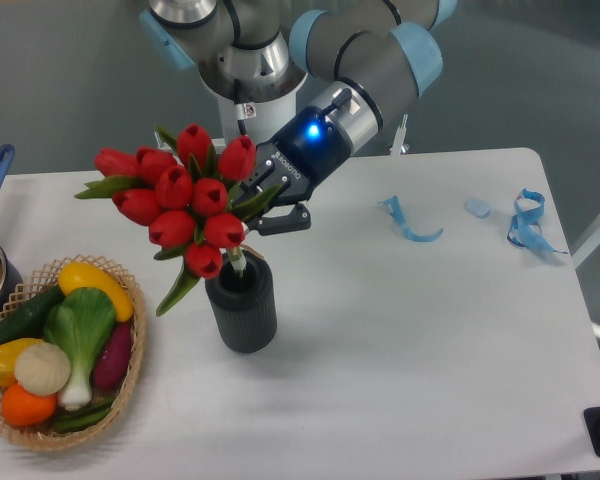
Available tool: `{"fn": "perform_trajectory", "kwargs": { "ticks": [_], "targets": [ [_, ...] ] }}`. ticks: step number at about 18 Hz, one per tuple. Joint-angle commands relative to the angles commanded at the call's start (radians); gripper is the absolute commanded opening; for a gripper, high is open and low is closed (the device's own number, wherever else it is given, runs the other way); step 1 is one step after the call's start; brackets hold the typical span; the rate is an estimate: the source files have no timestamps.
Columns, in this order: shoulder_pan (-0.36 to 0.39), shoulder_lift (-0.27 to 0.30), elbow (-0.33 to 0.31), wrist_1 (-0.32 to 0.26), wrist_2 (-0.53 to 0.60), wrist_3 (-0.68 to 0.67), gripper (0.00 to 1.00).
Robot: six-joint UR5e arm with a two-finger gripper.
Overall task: Insert the flowers into the vase
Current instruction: 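Lower the tulip stems down into the vase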
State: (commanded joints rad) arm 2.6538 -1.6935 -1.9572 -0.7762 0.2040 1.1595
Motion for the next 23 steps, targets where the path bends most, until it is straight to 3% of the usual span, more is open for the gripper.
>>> {"fn": "perform_trajectory", "kwargs": {
  "ticks": [12, 23],
  "targets": [
    [0.002, -0.054, -0.132, 0.0, 0.0, 0.201, 0.08],
    [0.011, -0.111, -0.157, 0.002, 0.009, 0.295, 0.08]
  ]
}}
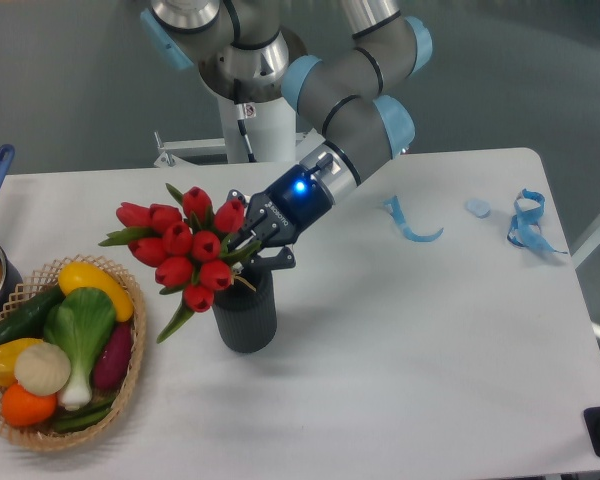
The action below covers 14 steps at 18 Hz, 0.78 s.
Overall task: Insert the flowers into the vase
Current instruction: 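Lower the tulip stems down into the vase, then open the gripper to release the tulips in the vase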
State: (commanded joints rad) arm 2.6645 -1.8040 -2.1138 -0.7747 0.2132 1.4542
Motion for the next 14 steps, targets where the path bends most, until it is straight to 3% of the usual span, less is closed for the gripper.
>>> {"fn": "perform_trajectory", "kwargs": {
  "ticks": [4, 6, 7, 11, 14],
  "targets": [
    [0.003, -0.012, 0.002, 0.002, 0.0, 0.009, 0.13],
    [0.005, -0.014, 0.003, 0.002, 0.0, 0.028, 0.23],
    [0.005, -0.017, 0.005, 0.002, 0.002, 0.038, 0.28],
    [0.011, -0.028, 0.009, 0.002, 0.0, 0.094, 0.68],
    [0.018, -0.028, 0.006, 0.003, 0.0, 0.097, 0.82]
  ]
}}
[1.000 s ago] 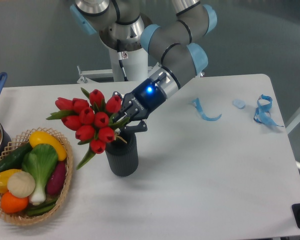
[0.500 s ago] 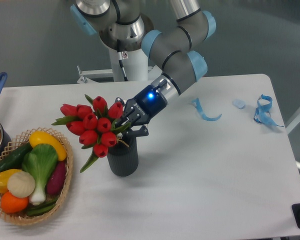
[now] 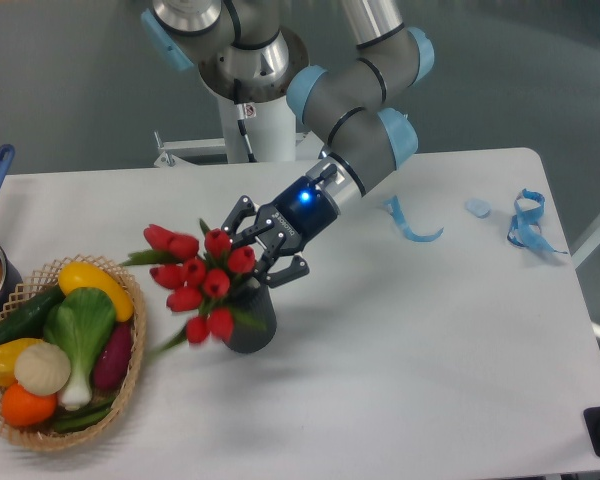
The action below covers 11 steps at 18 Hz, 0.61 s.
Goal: Insert the flowers into the vase
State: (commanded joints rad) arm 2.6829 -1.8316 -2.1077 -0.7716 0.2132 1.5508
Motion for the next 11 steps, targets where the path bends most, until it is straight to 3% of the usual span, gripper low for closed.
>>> {"fn": "perform_trajectory", "kwargs": {
  "ticks": [1, 2, 7, 11],
  "targets": [
    [0.0, 0.002, 0.0, 0.0, 0.0, 0.0, 0.96],
    [0.002, 0.003, 0.0, -0.002, 0.0, -0.002, 1.0],
    [0.041, 0.043, 0.0, 0.0, 0.009, 0.002, 1.0],
    [0.074, 0.081, 0.021, 0.005, 0.093, 0.032, 1.0]
  ]
}}
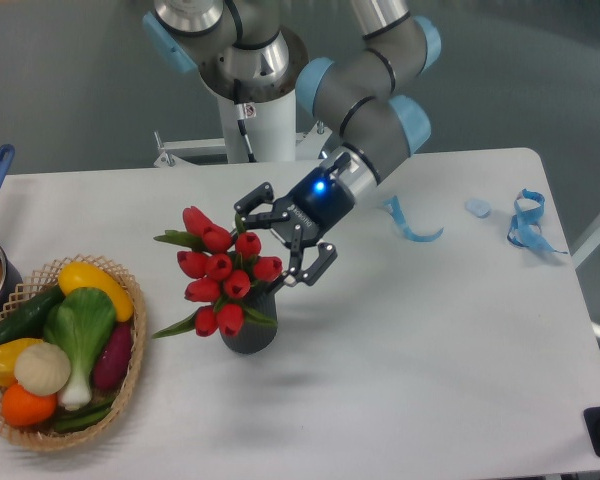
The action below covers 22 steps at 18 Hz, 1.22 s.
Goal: Insert the flowers into the vase
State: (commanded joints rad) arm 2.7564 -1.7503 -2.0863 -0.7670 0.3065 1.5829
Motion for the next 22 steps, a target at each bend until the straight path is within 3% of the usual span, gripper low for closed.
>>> {"fn": "perform_trajectory", "kwargs": {
  "ticks": [3, 9, 13, 15, 19, 22],
  "targets": [
    [0.046, 0.035, 0.011, -0.002, 0.095, 0.046, 1.0],
    [0.17, 0.184, 0.038, -0.003, 0.262, 0.048, 1.0],
    [0.21, 0.209, 0.092, -0.006, 0.313, 0.028, 1.0],
    [0.226, 0.232, 0.113, -0.009, 0.432, 0.017, 1.0],
    [0.223, 0.267, 0.178, -0.026, 0.828, 0.017, 1.0],
    [0.226, 0.285, 0.198, -0.047, 0.991, 0.022, 1.0]
  ]
}}
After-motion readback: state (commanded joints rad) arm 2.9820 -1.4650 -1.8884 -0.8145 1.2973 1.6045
